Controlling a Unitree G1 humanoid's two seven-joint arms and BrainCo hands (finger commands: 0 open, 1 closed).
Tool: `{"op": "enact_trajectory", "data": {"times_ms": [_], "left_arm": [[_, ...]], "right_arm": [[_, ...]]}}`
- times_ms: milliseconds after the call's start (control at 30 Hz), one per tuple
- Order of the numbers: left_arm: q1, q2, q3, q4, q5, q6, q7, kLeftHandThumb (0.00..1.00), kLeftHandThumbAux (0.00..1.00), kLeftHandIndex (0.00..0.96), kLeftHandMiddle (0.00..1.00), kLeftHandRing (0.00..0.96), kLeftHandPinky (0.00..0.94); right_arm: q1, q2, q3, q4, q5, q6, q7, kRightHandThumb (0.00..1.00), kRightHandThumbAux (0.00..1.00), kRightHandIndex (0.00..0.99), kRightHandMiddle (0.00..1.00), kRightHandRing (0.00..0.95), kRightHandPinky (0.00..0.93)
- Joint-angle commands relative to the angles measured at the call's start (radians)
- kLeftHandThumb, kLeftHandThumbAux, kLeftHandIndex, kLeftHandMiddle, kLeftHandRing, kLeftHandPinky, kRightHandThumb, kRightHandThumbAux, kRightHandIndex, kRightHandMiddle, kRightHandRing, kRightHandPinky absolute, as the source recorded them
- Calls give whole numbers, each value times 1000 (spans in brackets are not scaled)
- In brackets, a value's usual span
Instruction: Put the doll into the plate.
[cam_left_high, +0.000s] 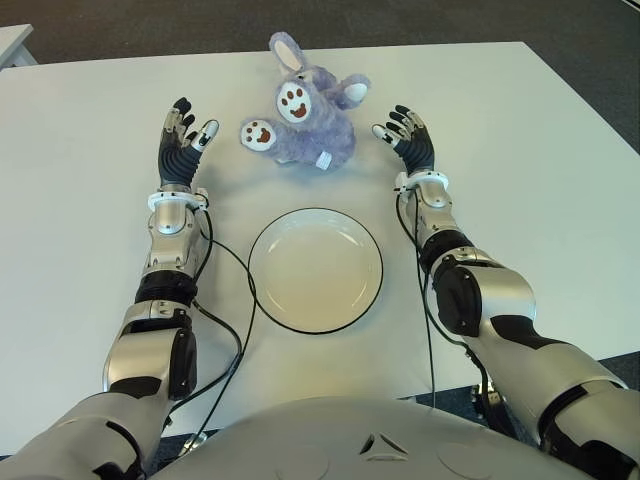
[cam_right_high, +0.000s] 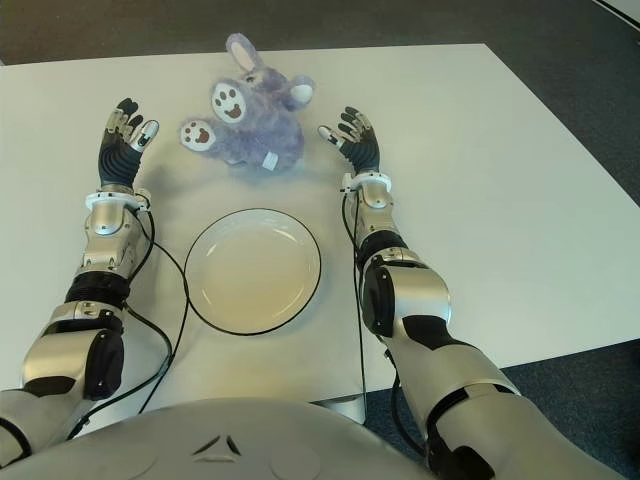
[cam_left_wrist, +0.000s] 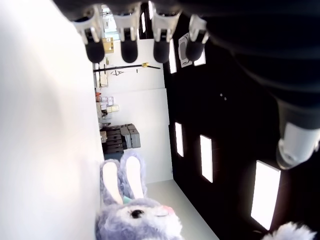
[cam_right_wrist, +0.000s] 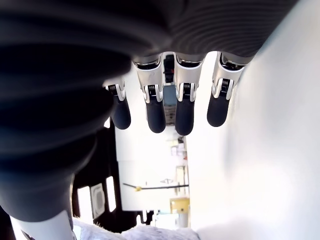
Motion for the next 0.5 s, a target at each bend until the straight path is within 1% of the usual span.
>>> {"op": "enact_trajectory", "data": {"times_ms": [33, 267, 500], "left_arm": [[35, 14, -11, -35, 26, 19, 20, 20, 486, 0, 1, 0, 0], [56, 22, -19, -73, 50, 10, 34, 12, 474, 0, 0, 0, 0], [57, 27, -18, -91, 55, 16, 36, 13, 464, 0, 0, 0, 0]], "right_arm": [[38, 10, -1, 29, 5, 28, -2, 34, 744, 142, 155, 144, 147], [39, 10, -2, 29, 6, 26, -2, 32, 747, 143, 161, 148, 157], [38, 9, -1, 29, 4, 27, -1, 29, 747, 139, 160, 147, 154]]}}
